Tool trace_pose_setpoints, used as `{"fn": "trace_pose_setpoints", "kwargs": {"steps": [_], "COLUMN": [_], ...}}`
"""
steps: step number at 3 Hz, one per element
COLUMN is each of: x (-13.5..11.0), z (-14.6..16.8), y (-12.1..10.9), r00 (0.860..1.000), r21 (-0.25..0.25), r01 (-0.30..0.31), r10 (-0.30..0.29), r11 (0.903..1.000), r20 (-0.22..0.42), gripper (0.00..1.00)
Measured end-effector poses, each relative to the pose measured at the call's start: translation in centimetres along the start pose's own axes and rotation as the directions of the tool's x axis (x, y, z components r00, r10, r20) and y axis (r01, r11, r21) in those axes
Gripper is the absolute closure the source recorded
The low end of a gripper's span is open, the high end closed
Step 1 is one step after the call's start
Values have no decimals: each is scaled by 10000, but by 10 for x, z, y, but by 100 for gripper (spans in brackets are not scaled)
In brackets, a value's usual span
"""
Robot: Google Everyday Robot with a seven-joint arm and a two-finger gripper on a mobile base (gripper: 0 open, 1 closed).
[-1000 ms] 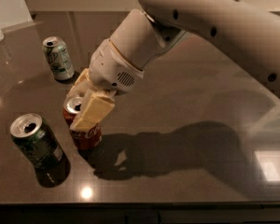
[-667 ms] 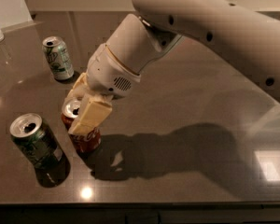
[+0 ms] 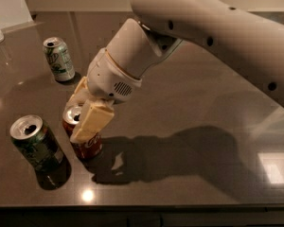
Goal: Move coke can near green can
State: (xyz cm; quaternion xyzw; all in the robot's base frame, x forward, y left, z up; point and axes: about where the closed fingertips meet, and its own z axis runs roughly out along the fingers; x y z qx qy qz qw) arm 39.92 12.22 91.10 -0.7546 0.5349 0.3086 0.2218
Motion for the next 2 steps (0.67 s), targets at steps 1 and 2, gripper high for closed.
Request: {"fn": "trace_pose_setpoints", "kwargs": {"steps": [1, 2], "x": [-2, -2], "z": [0, 0], "y": [1, 1], "r00": [10000, 10000], "r21": [2, 2], "r01": [34, 35], "r10": [-34, -35], "r11": [10000, 10000], "r20": [-21, -22], "gripper": [0, 0]}}
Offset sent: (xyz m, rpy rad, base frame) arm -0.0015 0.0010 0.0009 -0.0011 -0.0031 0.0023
